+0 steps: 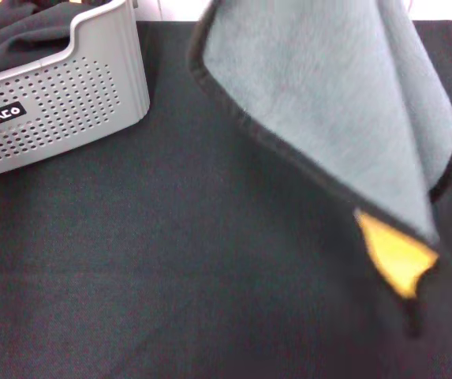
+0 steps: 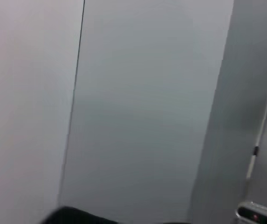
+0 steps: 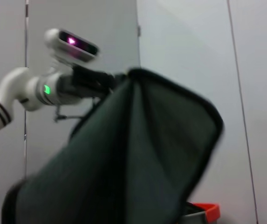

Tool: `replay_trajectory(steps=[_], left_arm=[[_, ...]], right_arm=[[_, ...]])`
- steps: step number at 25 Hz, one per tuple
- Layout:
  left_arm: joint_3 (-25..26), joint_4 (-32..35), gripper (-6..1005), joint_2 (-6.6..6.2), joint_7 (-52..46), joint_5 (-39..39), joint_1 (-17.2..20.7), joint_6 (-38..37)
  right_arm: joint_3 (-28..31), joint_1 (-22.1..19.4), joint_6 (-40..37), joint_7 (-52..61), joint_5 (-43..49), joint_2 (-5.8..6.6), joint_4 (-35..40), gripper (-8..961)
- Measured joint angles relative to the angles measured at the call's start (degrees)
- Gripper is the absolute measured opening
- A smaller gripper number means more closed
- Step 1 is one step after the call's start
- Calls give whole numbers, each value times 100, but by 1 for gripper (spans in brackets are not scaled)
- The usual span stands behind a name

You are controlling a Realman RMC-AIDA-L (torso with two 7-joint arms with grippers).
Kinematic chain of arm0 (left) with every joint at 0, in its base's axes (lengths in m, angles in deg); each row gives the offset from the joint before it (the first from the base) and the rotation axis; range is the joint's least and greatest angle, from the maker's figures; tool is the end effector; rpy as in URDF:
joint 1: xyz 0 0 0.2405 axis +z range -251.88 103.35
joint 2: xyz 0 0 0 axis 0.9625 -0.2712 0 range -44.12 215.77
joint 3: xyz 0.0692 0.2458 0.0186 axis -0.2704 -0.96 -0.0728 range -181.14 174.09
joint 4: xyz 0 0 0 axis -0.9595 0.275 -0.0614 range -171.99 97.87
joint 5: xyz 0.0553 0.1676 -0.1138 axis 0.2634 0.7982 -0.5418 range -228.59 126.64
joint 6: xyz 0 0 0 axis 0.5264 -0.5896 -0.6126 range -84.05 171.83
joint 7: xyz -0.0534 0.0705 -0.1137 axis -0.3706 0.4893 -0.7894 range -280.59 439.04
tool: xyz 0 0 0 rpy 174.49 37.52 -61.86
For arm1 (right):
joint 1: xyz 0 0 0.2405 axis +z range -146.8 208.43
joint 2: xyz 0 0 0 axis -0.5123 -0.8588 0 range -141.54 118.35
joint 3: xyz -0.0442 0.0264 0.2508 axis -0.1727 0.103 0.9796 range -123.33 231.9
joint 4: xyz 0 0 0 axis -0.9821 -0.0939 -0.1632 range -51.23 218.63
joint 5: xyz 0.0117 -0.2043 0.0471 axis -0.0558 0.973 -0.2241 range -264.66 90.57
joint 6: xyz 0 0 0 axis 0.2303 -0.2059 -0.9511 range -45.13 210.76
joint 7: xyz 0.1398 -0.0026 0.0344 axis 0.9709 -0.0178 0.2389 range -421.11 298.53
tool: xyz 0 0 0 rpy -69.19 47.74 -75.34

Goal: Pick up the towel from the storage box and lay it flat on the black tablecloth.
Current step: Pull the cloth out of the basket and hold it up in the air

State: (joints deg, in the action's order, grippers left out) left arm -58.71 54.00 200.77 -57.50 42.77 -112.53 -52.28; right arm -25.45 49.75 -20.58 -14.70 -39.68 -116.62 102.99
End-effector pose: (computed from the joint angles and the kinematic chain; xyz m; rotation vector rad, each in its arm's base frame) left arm -0.0348 0.3350 0.1245 -2.8655 -0.3824 -0.8865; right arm 0.2860 0.2714 0.0666 -2.3576 0.1420 1.2635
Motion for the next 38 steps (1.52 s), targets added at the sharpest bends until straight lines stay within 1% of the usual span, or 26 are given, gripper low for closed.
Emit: replay_trajectory(steps=[2,5,9,12,14,18,23,27,31,34,38], left_arm=[[-147,-373,27,95,288,120,-54,-24],[-447,-610,27,161,688,243,-92,-61],[-876,-618,27,199,988,399,-91,-66],[-1153,-611,28,213,1213,480,-89,-168],[-1251,-611,28,213,1368,497,-97,-327],[-1291,-606,28,234,1556,545,-109,-581],[-1294,-596,29,256,1563,559,-76,-603],[-1288,-495,29,268,1515,559,-5,-605],[-1287,-359,29,265,1507,556,73,-634],[-1290,-307,29,264,1501,548,80,-659],[-1295,-301,30,272,1499,540,74,-699]], right_arm=[[4,-17,-22,-45,-2,60,-1,838],[48,-60,-16,-53,-31,99,-8,838],[258,-111,7,-51,-9,49,-62,839],[293,-115,14,-23,-1,22,-93,839],[268,-92,2,49,19,14,-130,839],[255,-49,-72,254,229,7,-122,838],[256,74,-413,542,881,-38,-104,838],[266,93,-774,552,1183,-68,-120,839],[295,50,-1121,537,1231,-41,-114,839],[302,33,-1092,537,1217,-31,-134,838],[425,41,-875,537,1188,-60,-143,800]])
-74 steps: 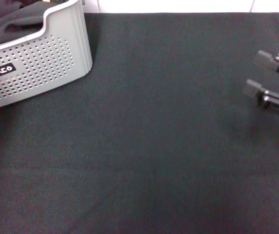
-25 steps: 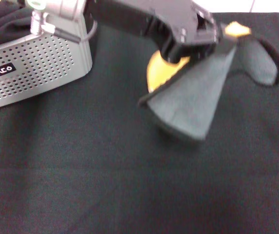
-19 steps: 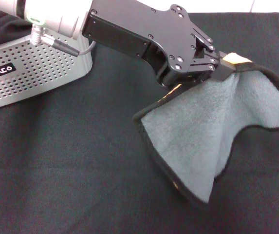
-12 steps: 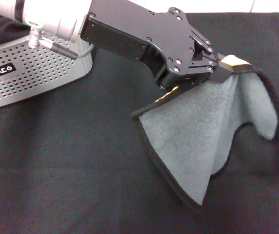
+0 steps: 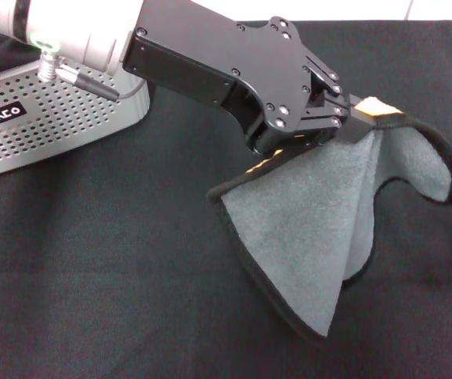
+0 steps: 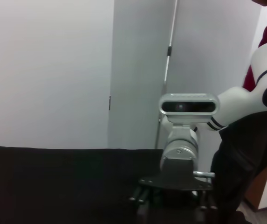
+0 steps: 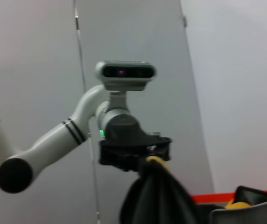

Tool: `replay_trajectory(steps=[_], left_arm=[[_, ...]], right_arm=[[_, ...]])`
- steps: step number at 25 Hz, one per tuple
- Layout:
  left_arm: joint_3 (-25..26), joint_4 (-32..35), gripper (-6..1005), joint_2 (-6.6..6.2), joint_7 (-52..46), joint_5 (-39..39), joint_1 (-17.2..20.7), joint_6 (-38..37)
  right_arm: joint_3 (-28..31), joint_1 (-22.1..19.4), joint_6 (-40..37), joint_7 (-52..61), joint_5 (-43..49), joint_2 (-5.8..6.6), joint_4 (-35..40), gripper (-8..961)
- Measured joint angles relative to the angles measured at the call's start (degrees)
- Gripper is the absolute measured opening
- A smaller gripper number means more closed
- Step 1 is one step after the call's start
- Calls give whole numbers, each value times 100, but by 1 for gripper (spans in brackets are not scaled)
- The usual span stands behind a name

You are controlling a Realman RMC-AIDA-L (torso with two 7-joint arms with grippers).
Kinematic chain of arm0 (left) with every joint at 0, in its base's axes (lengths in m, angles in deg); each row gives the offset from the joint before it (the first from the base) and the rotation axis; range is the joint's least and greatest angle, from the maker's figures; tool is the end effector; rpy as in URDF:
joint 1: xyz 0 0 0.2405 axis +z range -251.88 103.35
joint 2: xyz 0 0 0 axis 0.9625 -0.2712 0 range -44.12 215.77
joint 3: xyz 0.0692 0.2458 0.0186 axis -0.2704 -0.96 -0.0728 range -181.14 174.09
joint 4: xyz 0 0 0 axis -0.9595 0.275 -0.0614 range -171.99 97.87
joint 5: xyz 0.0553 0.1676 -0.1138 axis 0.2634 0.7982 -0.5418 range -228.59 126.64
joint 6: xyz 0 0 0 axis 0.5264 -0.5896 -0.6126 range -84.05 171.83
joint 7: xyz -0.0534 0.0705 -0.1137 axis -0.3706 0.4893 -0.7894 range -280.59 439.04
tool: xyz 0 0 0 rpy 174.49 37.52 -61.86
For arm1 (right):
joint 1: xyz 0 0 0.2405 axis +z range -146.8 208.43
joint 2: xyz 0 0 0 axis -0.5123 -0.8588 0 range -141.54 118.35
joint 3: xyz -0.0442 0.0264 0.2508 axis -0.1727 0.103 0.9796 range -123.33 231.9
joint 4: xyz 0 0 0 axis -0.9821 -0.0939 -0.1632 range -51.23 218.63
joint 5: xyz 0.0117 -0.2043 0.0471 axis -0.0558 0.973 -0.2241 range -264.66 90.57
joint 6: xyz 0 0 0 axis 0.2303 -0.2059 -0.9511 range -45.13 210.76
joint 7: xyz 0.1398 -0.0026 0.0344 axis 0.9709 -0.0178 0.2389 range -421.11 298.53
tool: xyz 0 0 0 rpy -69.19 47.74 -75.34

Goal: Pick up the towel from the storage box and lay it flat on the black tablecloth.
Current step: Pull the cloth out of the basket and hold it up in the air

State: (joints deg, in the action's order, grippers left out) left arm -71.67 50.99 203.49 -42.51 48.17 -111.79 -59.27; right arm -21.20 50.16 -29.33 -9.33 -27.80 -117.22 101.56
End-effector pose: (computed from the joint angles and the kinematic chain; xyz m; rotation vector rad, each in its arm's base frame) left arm -0.0455 0.3064 0.0528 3.0057 0.0214 0.5327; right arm 0.2817 0.2450 0.0576 -2.5472 0.2114 1.3838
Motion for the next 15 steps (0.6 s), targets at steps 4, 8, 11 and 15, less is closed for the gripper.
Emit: replay_trajectory(steps=[4,8,11,15], left_arm=[[-4,2,30,30,-7,-35,-32,-34],[-6,2,30,42,-8,-42,-43,-37],[-7,2,30,50,-8,-44,-52,-38],[-7,2,31,56,-8,-46,-61,-38]], right_arm=[[158,39,109,-3,24,-11,0,738],[150,147,255,0,35,-31,11,651],[132,250,414,0,132,-76,6,587],[131,344,527,0,250,-141,7,519]])
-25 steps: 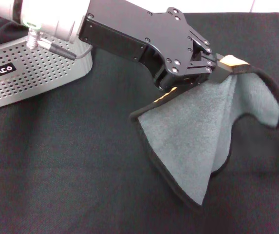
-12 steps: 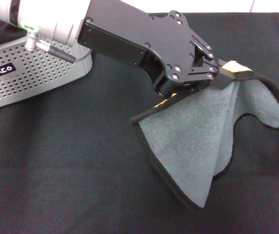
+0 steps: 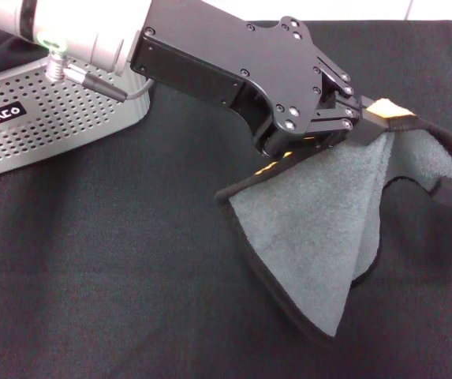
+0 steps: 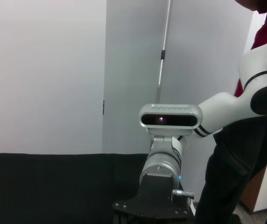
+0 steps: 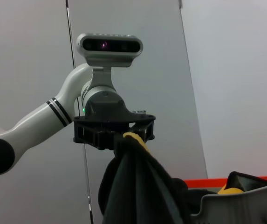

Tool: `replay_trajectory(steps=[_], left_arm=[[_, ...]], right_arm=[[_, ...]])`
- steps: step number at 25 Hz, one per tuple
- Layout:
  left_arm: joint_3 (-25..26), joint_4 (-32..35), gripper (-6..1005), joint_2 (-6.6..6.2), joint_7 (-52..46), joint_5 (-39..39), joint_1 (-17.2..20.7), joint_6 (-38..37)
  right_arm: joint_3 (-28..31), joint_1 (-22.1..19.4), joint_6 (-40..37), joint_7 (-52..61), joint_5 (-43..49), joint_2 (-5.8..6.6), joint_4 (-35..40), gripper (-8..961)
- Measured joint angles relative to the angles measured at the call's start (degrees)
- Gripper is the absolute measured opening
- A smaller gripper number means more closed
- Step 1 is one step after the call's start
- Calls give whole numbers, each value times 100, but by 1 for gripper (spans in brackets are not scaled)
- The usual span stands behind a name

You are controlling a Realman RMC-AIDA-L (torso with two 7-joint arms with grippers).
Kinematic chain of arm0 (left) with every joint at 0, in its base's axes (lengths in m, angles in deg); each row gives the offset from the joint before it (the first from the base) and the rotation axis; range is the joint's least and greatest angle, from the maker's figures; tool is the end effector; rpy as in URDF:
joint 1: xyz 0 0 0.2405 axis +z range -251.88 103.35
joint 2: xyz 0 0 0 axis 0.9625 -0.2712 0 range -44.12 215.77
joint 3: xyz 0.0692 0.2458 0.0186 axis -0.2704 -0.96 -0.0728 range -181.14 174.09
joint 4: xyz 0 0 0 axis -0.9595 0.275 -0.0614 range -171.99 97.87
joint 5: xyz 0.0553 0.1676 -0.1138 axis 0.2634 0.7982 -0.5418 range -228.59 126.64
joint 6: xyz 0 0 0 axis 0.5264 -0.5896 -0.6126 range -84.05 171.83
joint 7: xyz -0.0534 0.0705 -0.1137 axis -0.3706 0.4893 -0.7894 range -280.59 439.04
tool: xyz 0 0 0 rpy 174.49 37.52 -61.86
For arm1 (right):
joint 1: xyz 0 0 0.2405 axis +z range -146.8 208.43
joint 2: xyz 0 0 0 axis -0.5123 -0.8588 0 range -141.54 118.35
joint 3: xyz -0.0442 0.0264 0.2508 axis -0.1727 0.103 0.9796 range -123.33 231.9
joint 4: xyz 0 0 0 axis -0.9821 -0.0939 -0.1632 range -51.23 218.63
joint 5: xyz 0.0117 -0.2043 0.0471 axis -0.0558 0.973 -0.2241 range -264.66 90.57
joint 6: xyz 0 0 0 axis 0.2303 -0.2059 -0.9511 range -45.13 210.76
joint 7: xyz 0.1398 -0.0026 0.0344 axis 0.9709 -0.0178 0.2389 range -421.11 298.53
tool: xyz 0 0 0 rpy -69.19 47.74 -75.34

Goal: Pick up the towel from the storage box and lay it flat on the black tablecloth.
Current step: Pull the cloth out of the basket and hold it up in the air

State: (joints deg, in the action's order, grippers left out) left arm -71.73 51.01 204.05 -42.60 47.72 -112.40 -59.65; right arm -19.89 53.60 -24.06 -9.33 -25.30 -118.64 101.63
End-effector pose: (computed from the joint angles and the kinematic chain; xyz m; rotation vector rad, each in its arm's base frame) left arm -0.0403 0.3042 0.0508 2.9855 0.0027 0.5442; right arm 0.2706 0.2684 0.0425 -2.5720 0.2041 1.3134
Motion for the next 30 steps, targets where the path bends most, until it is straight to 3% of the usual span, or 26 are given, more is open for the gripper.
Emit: replay_trajectory(steps=[3,6,22,30], left_arm=[[0,0,31,0,0,0,-6,0],[0,0,31,0,-1,0,-11,0],[0,0,32,-1,-59,1,-19,1],[-137,-33,33,-2,-78,51,5,1]], right_arm=[[8,9,24,-7,38,-27,23,474],[25,-22,26,-12,40,-30,39,302],[26,-49,65,-334,35,-24,44,169],[62,-48,-8,-422,-16,-18,54,56]])
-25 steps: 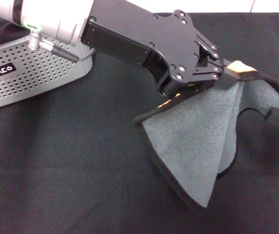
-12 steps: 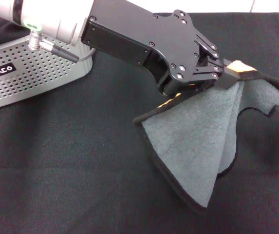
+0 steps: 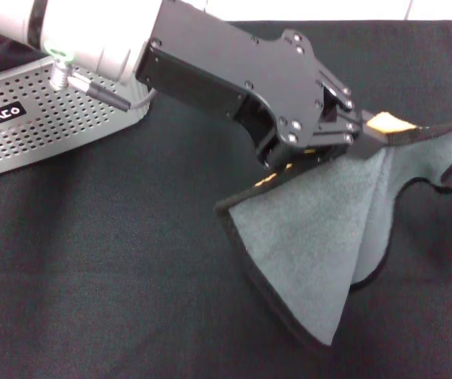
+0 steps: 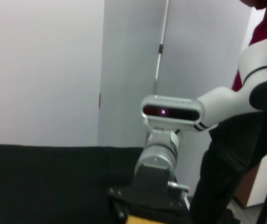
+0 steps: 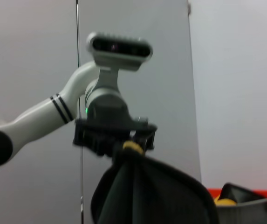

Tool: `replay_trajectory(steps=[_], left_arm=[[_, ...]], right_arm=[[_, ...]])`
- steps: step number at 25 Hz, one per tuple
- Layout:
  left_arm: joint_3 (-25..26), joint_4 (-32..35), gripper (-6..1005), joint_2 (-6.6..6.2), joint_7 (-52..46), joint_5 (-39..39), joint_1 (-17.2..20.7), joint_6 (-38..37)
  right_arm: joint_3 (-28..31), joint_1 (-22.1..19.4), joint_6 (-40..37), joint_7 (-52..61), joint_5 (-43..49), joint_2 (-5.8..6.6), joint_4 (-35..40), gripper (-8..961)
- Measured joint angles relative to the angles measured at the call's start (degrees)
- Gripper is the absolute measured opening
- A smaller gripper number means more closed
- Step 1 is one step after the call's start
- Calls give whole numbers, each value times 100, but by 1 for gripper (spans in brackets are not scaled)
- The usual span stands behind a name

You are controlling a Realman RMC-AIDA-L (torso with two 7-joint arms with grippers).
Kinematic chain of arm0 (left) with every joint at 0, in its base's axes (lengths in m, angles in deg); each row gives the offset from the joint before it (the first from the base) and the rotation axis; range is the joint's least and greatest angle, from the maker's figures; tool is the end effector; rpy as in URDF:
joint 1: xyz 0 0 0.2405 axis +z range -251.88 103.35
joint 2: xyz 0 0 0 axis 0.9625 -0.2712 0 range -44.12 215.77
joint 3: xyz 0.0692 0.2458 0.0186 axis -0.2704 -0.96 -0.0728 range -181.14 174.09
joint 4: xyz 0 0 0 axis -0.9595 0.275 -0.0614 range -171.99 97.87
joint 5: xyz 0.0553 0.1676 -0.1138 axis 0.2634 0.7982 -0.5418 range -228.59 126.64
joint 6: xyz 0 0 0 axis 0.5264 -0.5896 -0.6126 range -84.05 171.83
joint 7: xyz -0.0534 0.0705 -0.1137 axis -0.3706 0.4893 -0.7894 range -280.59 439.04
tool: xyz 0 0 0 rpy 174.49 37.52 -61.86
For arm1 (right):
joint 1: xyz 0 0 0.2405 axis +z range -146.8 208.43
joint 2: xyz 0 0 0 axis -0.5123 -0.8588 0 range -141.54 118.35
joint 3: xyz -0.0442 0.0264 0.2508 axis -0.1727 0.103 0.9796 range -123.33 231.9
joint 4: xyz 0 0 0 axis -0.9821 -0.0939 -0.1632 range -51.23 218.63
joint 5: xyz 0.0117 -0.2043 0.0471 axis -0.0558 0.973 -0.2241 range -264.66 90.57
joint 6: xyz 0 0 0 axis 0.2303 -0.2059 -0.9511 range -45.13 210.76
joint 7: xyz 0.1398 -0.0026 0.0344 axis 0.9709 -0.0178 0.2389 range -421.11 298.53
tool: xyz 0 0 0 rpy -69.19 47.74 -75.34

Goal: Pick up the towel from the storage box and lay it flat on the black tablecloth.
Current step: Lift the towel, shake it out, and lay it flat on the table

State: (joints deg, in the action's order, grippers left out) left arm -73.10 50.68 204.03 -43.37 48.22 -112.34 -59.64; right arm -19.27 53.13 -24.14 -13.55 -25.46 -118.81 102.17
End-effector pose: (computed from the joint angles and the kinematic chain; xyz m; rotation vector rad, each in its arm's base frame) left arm -0.0414 0.3025 0.0454 2.9730 0.0244 0.5090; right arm 0.2708 0.2679 0.0440 -2.5367 0.1036 1.2930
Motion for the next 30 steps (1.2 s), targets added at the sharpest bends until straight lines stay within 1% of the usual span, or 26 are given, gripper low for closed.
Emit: replay_trajectory(steps=[5,7,9,12,14,17,22,23,24,26,30], left_arm=[[-145,-70,35,7,3,75,88,-5],[-153,-125,37,34,22,81,128,-7],[-154,-178,38,73,55,86,183,-8],[-162,-253,41,130,164,90,274,-9],[-194,-295,43,145,209,90,316,-8],[-332,-381,69,162,270,79,406,13],[-600,-520,111,203,543,24,584,128],[-657,-554,120,209,608,-5,621,180],[-711,-589,128,209,669,-42,659,239],[-810,-652,136,212,803,-114,717,358],[-955,-728,131,220,954,-162,812,611]], right_arm=[[458,-23,-249,30,-18,-26,0,12],[679,-16,-415,55,-25,-32,60,12],[771,5,-513,116,-24,-34,152,12],[862,82,-617,426,-25,-43,522,12],[865,143,-584,637,-25,-76,799,12],[872,257,-429,884,-24,-164,1177,13],[1005,505,-96,1171,-24,-302,1535,13],[1005,505,-96,1171,-24,-302,1535,13],[1029,609,-23,1262,-22,-328,1599,13],[1036,790,74,1408,-13,-336,1641,13],[1038,904,139,1486,-11,-353,1686,13]])
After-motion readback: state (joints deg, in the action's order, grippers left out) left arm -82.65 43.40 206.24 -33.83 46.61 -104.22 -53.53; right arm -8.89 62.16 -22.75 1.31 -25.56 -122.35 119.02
